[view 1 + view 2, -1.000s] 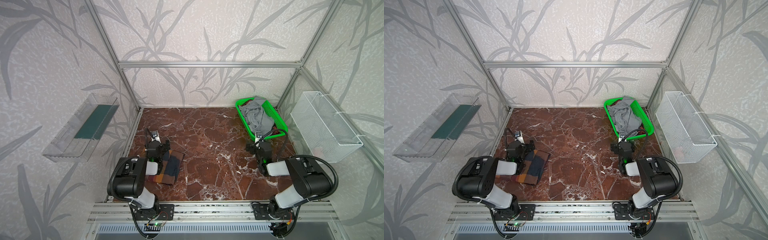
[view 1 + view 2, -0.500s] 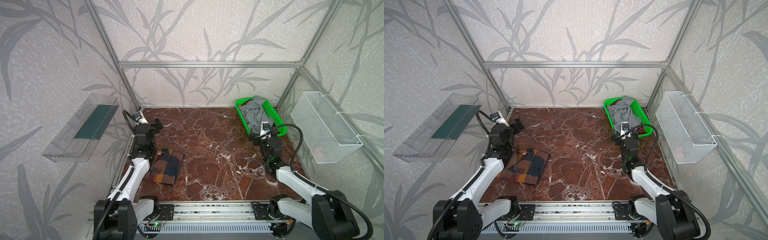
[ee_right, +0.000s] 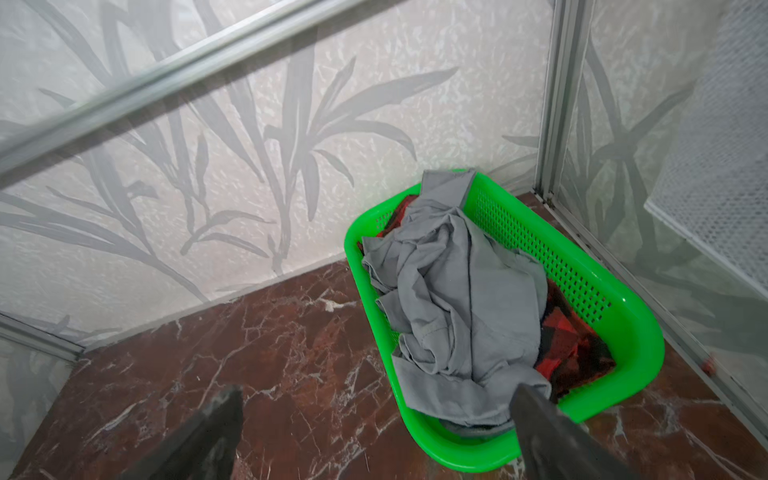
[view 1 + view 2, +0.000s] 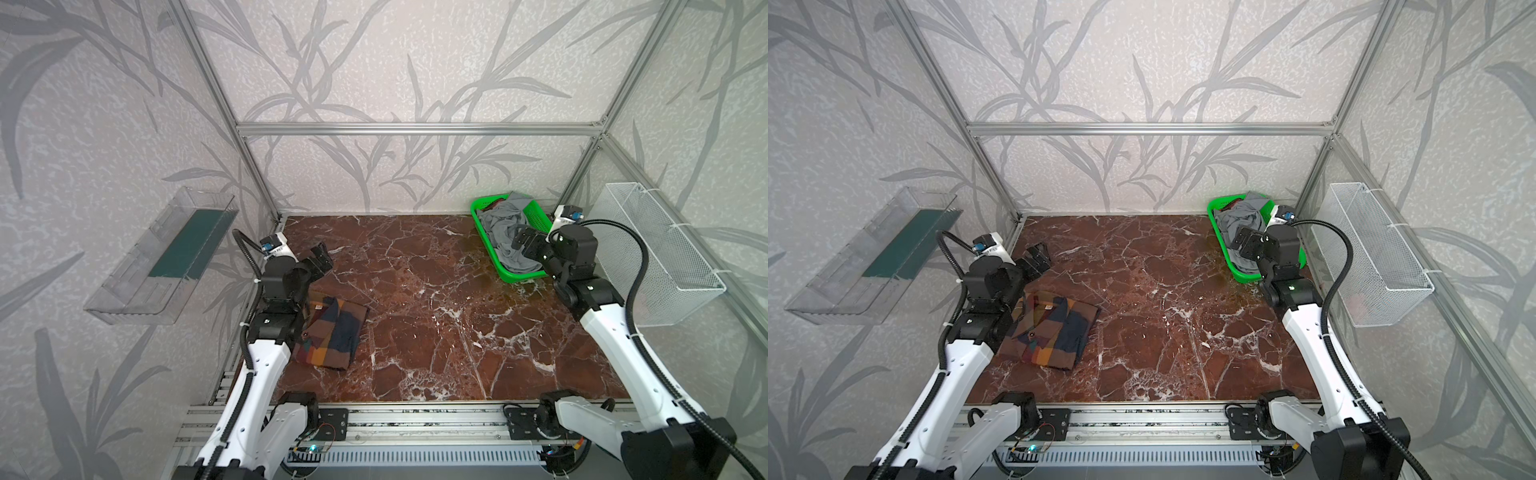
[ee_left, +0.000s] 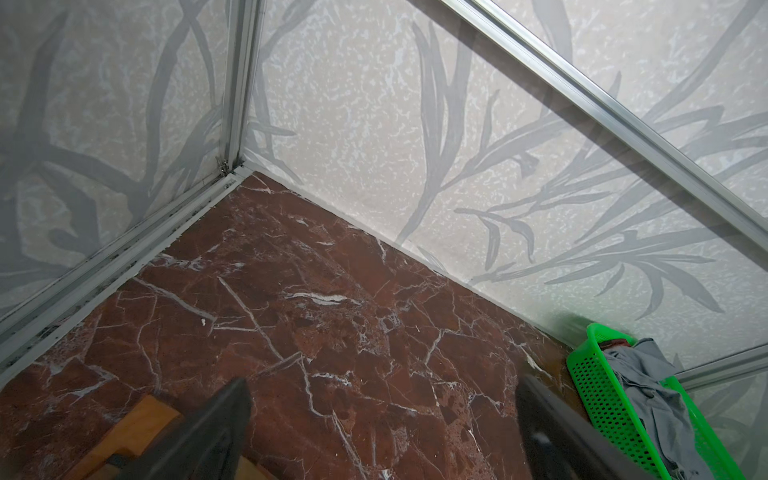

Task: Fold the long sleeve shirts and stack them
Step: 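Reach the right gripper into the green basket and grasp the grey shirt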

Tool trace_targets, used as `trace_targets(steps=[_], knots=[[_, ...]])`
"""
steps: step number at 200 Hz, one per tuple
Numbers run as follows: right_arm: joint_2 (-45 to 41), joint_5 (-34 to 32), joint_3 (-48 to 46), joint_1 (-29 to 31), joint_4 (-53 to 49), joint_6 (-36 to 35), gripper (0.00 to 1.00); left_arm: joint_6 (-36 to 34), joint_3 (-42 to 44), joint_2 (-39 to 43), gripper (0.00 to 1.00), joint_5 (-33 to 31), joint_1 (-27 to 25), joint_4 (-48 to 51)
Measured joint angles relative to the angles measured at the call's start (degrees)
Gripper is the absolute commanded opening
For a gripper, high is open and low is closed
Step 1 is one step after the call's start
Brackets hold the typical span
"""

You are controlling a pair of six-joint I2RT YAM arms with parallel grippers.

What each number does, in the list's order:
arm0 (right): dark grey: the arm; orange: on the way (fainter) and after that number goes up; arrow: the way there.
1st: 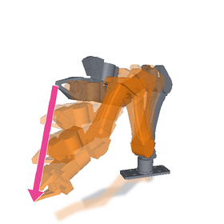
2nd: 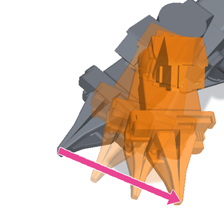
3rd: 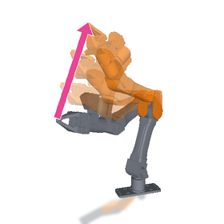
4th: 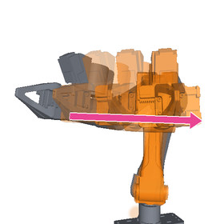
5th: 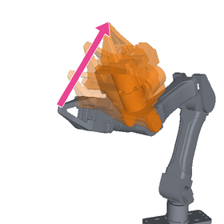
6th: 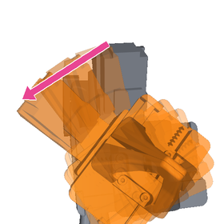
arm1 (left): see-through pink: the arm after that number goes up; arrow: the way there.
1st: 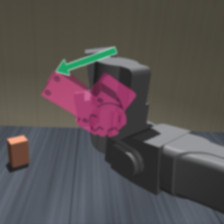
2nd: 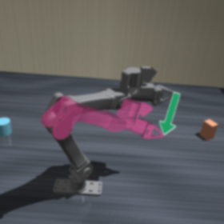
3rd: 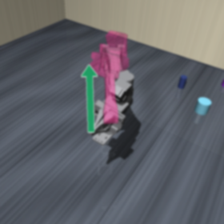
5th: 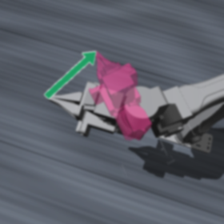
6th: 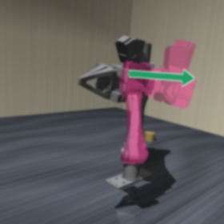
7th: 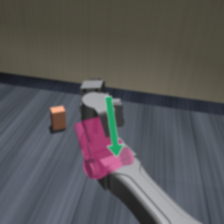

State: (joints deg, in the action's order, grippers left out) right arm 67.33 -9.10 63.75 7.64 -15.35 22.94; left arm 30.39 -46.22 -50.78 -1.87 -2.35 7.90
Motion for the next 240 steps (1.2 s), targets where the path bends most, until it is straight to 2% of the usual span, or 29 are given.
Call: trace_targets(steps=[20, 50, 91, 164, 205, 215, 240], knots=[[7.8, -0.3, 5.1, 0.0, -5.5, 0.0, 0.96, -1.2, -1.5, 0.3, 0.99, -0.6, -2.1, 7.3], [17.1, -1.2, 7.7, 0.0, -8.0, -0.2, 0.96, -3.8, -1.6, 1.1, 0.99, -3.0, -6.6, 16.7], [27.6, -3.2, 14.9, -0.6, -11.6, -0.9, 0.93, -7.5, -0.4, 7.2, 0.99, -9.7, -13.7, 21.1], [42.4, -2.3, 24.3, -2.8, -15.2, -1.1, 0.81, -9.0, -0.3, 8.4, 0.99, -15.4, -14.5, 22.4], [46.2, -0.9, 27.5, -2.9, -16.9, -1.3, 0.66, -9.4, -0.3, 8.2, 0.99, -16.1, -14.7, 22.5], [46.7, -0.9, 28.2, -2.9, -17.4, -1.5, 0.52, -9.4, -0.3, 8.0, 0.99, -16.1, -14.8, 22.5], [48.9, -0.6, 31.1, -3.1, -19.1, -1.3, 0.24, -9.4, -0.3, 7.5, 0.99, -16.1, -14.8, 22.5]])
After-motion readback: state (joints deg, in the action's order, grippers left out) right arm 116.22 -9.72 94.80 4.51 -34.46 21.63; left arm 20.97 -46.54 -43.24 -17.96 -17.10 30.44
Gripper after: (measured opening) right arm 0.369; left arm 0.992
